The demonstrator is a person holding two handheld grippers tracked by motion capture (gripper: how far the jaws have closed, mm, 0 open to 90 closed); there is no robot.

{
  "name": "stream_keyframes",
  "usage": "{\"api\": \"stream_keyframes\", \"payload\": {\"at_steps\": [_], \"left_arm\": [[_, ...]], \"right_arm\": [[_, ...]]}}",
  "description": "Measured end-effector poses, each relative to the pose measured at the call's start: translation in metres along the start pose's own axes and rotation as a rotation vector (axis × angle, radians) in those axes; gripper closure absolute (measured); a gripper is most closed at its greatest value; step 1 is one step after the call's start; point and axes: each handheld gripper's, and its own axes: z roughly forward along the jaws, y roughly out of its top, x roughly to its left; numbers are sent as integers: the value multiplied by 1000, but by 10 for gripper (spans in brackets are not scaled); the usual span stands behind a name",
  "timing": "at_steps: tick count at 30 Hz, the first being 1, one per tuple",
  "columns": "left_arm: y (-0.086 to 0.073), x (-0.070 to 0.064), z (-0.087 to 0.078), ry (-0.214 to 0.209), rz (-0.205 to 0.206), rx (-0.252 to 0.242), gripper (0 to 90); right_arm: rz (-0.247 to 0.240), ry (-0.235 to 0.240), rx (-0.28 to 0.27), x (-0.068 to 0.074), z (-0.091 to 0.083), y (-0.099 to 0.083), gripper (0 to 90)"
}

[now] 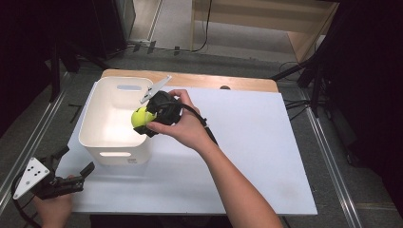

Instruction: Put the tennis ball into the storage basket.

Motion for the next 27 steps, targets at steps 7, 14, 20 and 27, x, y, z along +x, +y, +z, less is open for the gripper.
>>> {"api": "stream_keyframes", "payload": {"at_steps": [7,14,20,27], "left_arm": [[0,0,0,0,-6,-6,0],[0,0,0,-2,-2,-4,0],[0,0,0,-2,-6,-8,0],[0,0,0,-1,-5,-9,0]], "right_arm": [[-7,4,-6,1,4,5,238],[-7,12,7,4,14,7,238],[-20,15,5,5,20,9,237],[-20,6,21,7,26,8,236]]}}
